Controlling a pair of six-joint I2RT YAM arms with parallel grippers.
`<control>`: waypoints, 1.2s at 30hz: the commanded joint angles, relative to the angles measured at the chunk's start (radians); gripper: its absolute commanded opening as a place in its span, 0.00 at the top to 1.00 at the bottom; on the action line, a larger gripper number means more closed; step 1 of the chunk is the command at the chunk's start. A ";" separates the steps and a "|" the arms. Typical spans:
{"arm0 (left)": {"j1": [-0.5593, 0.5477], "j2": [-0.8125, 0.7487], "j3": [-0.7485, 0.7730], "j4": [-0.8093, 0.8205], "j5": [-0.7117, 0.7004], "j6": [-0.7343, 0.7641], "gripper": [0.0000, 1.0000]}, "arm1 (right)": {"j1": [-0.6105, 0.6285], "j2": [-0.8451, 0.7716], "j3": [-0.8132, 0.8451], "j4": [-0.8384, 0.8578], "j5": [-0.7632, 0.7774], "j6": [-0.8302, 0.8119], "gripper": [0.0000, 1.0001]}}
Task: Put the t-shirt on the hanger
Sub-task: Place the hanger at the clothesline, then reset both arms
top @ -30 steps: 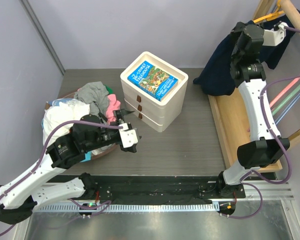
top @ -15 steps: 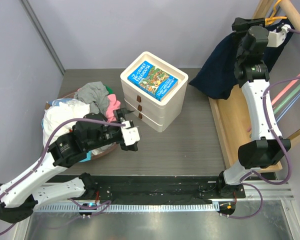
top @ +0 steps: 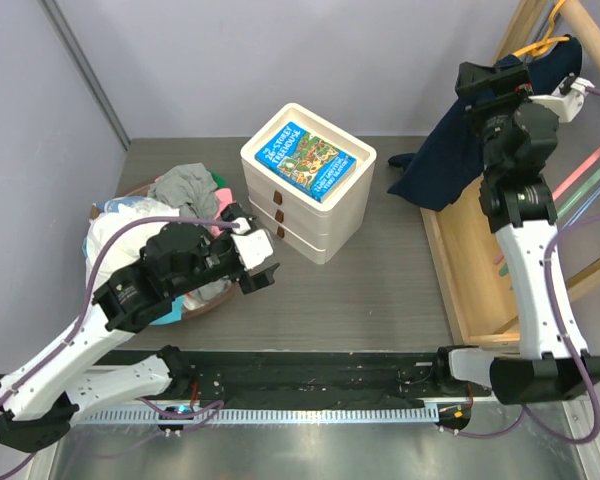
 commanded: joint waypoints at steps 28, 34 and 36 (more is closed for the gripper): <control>0.574 -0.127 0.201 -0.652 0.007 -0.402 0.00 | 0.164 -0.596 -0.372 -0.895 -0.737 -1.221 0.00; 0.647 -0.199 0.155 -0.684 -0.124 -0.468 0.00 | 0.163 -0.650 -0.414 -0.916 -0.737 -1.263 0.00; 0.653 -0.196 0.168 -0.686 -0.170 -0.468 0.00 | 0.163 -0.628 -0.402 -0.924 -0.746 -1.275 0.00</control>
